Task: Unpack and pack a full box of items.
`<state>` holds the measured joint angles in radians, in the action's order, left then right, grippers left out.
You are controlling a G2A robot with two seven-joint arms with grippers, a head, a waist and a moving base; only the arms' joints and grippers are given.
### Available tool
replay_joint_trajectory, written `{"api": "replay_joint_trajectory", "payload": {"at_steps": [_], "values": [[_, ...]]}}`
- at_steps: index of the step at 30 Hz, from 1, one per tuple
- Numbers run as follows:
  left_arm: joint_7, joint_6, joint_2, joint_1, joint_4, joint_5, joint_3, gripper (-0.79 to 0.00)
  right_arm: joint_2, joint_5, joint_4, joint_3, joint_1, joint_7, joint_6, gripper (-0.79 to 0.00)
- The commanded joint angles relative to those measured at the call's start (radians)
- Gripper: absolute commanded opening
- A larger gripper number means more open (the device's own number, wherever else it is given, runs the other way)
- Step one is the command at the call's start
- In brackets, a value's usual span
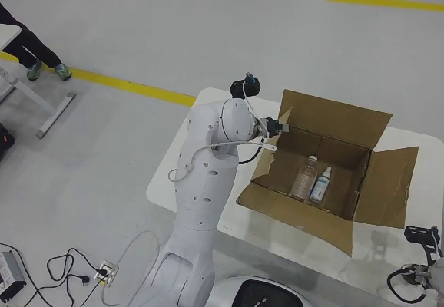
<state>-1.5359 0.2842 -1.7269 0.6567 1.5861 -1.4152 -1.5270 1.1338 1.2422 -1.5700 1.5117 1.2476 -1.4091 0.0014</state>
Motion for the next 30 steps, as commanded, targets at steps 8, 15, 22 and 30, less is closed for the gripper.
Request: {"api": "replay_joint_trajectory", "payload": {"at_steps": [8, 15, 22, 30], "values": [[0.0, 0.0, 0.0, 0.0, 0.0, 0.0, 0.0, 0.0, -0.004, -0.083, -0.13, 0.068, -0.012, 0.0, 0.049, -0.785], [0.0, 0.0, 0.0, 0.0, 0.0, 0.0, 0.0, 0.0, -0.014, -0.2, -0.41, 0.217, -0.058, -0.005, 0.108, -0.785], [0.0, 0.0, 0.0, 0.0, 0.0, 0.0, 0.0, 0.0, -0.022, -0.239, -0.526, 0.171, -0.236, 0.003, 0.091, -0.785], [0.0, 0.0, 0.0, 0.0, 0.0, 0.0, 0.0, 0.0, 0.0, -0.289, -0.455, -0.127, -0.434, 0.068, 0.144, -0.785]]}}
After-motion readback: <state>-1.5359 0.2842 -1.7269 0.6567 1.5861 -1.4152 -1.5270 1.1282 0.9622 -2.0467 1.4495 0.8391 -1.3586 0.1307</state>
